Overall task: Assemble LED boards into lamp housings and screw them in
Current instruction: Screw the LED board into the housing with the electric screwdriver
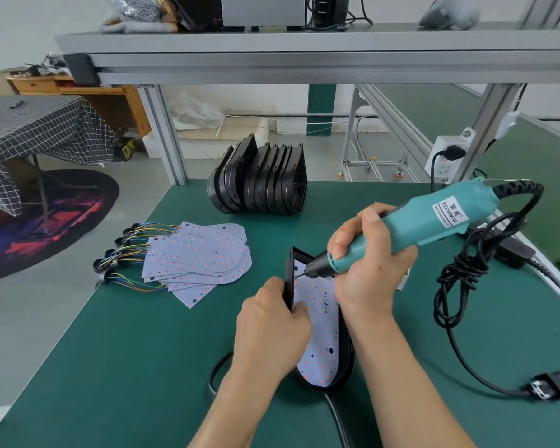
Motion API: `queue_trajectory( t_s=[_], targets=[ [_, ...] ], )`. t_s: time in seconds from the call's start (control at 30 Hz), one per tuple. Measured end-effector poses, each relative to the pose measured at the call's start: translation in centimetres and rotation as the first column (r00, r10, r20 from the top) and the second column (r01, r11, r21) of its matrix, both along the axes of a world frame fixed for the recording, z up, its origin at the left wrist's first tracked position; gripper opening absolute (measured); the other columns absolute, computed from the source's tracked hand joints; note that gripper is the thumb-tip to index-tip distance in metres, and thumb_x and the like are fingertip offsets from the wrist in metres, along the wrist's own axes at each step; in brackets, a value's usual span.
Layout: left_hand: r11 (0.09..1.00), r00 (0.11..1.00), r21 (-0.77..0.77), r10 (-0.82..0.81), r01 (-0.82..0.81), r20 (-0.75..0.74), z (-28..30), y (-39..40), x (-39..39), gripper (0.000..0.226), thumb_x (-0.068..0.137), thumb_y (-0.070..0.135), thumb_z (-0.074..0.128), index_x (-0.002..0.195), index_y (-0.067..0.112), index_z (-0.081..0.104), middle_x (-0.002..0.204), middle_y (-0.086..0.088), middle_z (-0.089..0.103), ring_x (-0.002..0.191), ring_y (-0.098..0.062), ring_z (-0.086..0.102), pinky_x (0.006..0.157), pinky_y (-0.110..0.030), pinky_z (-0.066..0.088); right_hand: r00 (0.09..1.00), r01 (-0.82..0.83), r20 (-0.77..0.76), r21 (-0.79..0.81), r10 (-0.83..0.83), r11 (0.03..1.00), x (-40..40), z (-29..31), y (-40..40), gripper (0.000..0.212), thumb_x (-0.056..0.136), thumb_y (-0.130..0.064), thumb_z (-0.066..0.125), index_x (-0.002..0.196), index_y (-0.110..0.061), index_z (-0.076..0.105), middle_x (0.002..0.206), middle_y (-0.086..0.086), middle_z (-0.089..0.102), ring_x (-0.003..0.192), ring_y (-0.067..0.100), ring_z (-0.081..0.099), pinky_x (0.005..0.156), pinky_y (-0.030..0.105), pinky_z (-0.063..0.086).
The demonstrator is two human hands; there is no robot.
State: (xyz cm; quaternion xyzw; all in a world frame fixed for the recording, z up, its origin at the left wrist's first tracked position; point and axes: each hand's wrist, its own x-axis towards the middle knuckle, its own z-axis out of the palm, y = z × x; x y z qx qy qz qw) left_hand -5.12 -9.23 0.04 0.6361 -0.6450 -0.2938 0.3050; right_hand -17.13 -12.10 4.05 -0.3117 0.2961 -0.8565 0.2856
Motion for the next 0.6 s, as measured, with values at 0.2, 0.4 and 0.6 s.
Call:
queue_trajectory(
  t_s=[0.2,0.4,0.6],
  targets=[
    [1.000,1.000,0.013,0.003,-0.003,0.000,-0.01,0.01,-0.04,0.029,0.089,0.027,0.063,0.072,0.019,0.040,0.061,0.005,0.048,0.058,-0.021,0.045,0.050,-0.031,0.028,0.998,0.002,-0.065,-0.022,-0.004,1.000,-0.02,-0.22,-0.10,0.009,0.089,-0.023,0.061,0.083,-0.029,0.063,0.048,0.005,0.050,0.040,0.024,0.040,0.053,0.030,0.039],
    [1.000,1.000,0.004,0.009,-0.009,0.010,-0.12,0.05,-0.06,0.031,0.090,0.027,0.063,0.072,0.019,0.039,0.061,0.006,0.047,0.057,-0.019,0.044,0.050,-0.031,0.027,0.998,-0.010,-0.058,-0.002,0.010,1.000,-0.08,-0.44,-0.22,0.011,0.088,-0.020,0.060,0.080,-0.027,0.057,0.049,0.004,0.049,0.041,0.024,0.039,0.053,0.032,0.039],
    [1.000,1.000,-0.005,0.013,-0.013,0.014,-0.21,0.05,-0.02,0.031,0.090,0.027,0.063,0.072,0.019,0.039,0.061,0.006,0.047,0.058,-0.020,0.045,0.050,-0.031,0.027,0.997,-0.034,-0.074,-0.031,0.032,0.999,-0.18,-0.51,-0.35,0.009,0.090,-0.022,0.060,0.088,-0.029,0.066,0.050,0.003,0.052,0.041,0.021,0.043,0.053,0.028,0.039]
  ],
)
